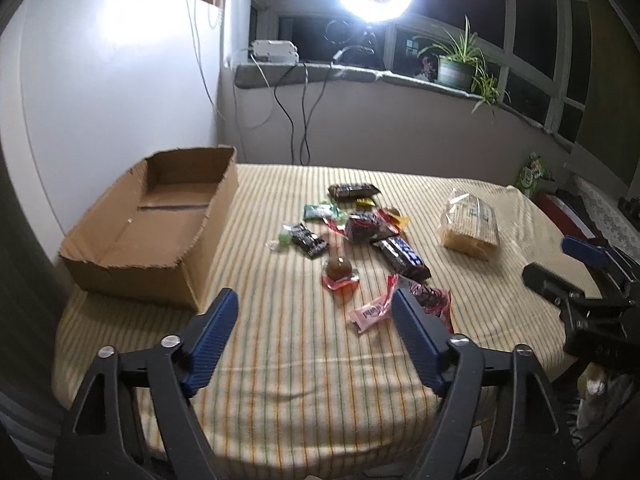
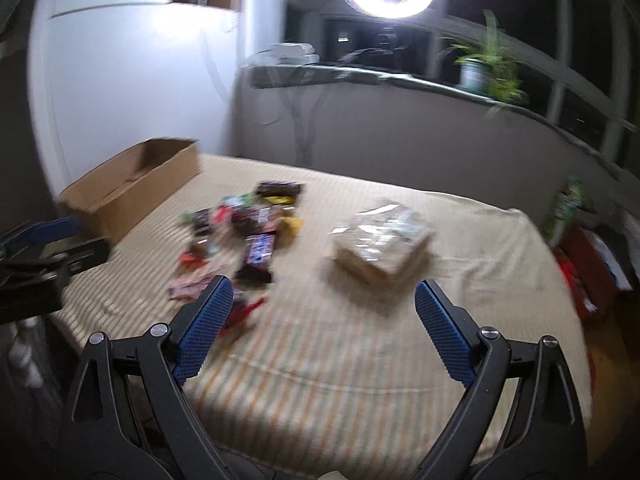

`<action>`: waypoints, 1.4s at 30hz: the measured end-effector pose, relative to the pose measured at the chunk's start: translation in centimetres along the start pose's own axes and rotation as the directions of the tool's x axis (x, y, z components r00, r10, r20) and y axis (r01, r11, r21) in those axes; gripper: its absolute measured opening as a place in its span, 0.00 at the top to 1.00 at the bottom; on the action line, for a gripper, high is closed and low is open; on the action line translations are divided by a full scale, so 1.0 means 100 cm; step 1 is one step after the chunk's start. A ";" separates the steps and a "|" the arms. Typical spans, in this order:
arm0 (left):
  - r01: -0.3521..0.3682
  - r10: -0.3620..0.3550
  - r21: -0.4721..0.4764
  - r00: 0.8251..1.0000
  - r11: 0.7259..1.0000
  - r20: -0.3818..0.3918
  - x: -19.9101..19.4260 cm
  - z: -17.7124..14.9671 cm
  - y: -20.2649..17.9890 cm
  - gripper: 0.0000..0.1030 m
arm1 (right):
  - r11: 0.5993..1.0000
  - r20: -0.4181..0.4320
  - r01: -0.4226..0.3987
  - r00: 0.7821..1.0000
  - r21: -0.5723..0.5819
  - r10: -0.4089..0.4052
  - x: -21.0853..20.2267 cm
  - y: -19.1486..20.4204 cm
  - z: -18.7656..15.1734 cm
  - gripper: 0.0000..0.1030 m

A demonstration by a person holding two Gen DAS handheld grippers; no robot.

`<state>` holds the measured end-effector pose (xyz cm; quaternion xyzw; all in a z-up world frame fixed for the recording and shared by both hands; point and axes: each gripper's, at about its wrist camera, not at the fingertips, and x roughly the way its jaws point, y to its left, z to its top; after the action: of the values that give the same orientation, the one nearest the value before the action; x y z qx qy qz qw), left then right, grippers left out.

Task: Organize snacks
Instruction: 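Grasp the pink candy wrapper with the left tool while the right grasps the red candy bag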

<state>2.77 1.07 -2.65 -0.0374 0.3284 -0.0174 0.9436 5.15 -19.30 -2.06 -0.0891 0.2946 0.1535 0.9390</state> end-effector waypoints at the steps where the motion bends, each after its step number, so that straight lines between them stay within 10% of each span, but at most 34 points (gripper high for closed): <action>1: 0.017 -0.017 -0.001 1.000 1.000 -0.012 0.004 -0.001 0.000 0.29 | 0.999 -0.010 -0.037 0.999 -0.018 0.037 0.004 0.004 0.000 0.16; 22: 0.203 -0.176 0.121 0.962 0.972 -0.207 0.064 -0.001 -0.009 0.58 | 0.919 -0.292 -0.373 0.900 -0.127 0.325 0.099 0.040 0.002 0.40; 27: 0.241 -0.201 0.154 0.951 0.958 -0.236 0.074 0.003 -0.013 0.58 | 0.901 -0.340 -0.417 0.870 -0.123 0.357 0.108 0.041 0.001 0.58; 42: 0.291 -0.187 0.327 0.931 0.899 -0.314 0.104 0.000 -0.037 0.59 | 0.912 -0.381 -0.410 0.847 -0.022 0.371 0.112 0.018 -0.006 0.66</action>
<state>10.90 -3.21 -8.74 0.1022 0.4399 -0.2003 0.8694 13.00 -15.07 -9.18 -0.1025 0.4692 0.3366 0.8100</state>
